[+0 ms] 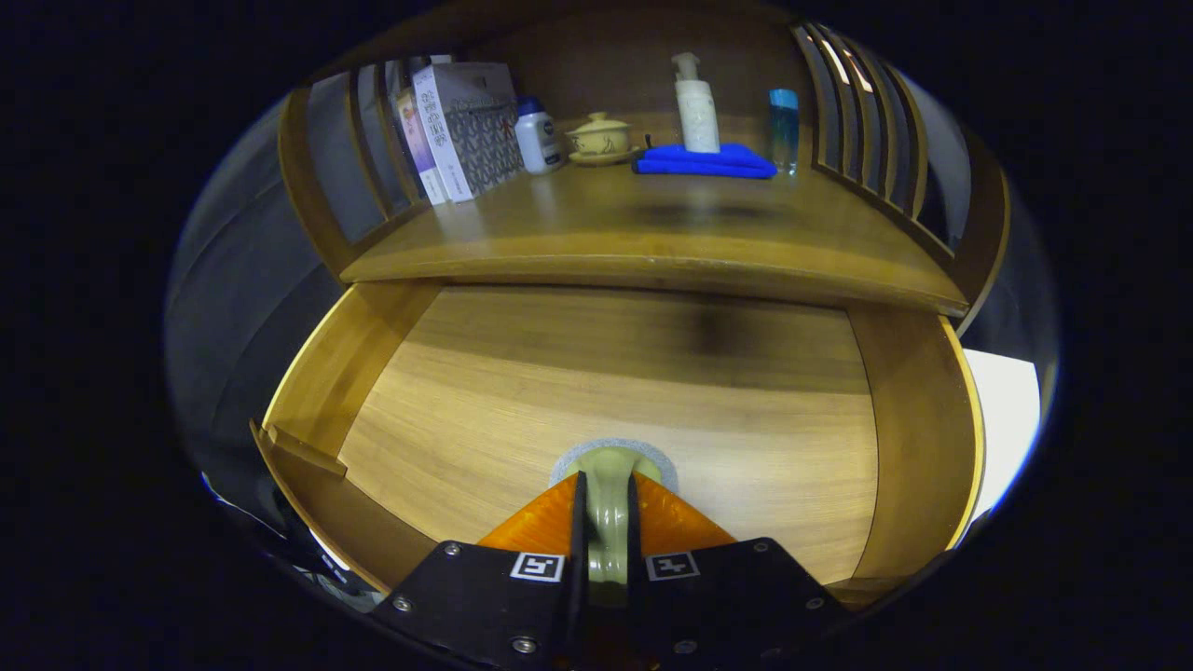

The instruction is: Pull open the drawer, take out the items inside it, and place them on the countertop above the cabinet.

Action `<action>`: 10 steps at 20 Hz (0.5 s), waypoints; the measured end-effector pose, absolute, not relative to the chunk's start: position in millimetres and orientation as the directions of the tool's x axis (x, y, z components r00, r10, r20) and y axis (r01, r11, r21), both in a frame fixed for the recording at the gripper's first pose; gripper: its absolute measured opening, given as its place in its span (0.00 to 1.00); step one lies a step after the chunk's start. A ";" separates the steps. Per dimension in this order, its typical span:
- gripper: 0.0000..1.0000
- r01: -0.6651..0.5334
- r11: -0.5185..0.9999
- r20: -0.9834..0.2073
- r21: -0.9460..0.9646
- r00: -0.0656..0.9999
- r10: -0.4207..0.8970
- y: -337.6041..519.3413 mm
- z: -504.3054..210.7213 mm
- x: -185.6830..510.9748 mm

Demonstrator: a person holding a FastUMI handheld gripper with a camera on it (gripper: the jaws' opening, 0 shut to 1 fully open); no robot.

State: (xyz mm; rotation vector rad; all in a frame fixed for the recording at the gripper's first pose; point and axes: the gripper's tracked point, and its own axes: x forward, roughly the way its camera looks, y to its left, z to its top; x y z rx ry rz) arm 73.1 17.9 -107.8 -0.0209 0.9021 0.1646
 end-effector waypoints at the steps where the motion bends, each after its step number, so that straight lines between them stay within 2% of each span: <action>1: 0.18 -0.153 0.987 -0.767 0.049 0.628 0.135 18.1 -100.0 75.1; 10: 0.17 -0.165 0.985 -0.618 0.053 0.769 0.163 24.9 -22.8 95.3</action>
